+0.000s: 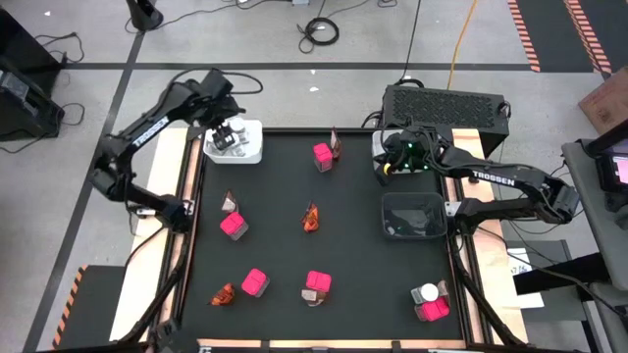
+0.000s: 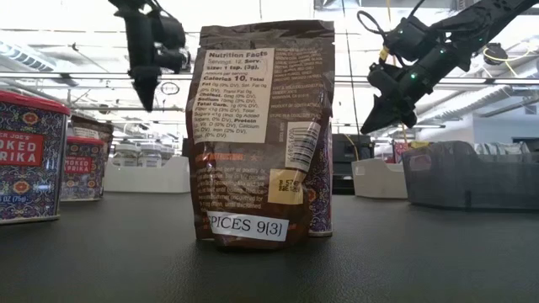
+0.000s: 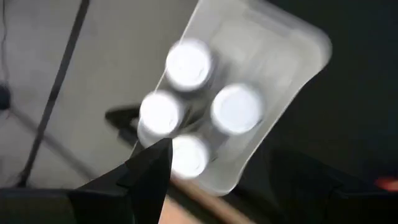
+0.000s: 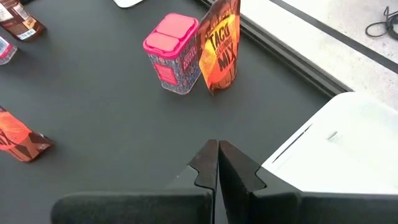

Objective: Sort spices by type
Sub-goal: Put the white seasoning bottle into the left white bin

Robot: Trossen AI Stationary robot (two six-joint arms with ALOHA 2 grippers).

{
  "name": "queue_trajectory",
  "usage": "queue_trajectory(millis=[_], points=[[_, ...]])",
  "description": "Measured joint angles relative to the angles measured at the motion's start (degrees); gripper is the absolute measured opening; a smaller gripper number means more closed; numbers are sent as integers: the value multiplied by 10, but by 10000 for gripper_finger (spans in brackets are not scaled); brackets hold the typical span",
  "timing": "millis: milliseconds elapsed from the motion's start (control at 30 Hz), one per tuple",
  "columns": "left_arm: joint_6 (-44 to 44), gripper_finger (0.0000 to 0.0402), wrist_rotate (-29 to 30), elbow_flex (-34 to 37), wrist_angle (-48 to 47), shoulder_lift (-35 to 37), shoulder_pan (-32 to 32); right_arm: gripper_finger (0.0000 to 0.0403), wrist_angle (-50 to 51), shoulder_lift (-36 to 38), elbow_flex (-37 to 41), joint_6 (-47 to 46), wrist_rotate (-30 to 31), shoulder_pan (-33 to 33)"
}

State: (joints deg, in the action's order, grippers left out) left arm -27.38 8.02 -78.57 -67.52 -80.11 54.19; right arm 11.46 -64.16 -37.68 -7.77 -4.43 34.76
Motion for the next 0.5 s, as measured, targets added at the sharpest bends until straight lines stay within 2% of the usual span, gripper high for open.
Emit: queue_trajectory(millis=[133,367,500], points=[[23,251,-73,-1,13,35,-14,9,2,0,-20,5,0,0],[30,251,-90,-1,78,66,-59,9,13,0,-39,12,-1,0],[31,251,-143,-1,138,65,-88,9,13,0,-39,12,-1,0]])
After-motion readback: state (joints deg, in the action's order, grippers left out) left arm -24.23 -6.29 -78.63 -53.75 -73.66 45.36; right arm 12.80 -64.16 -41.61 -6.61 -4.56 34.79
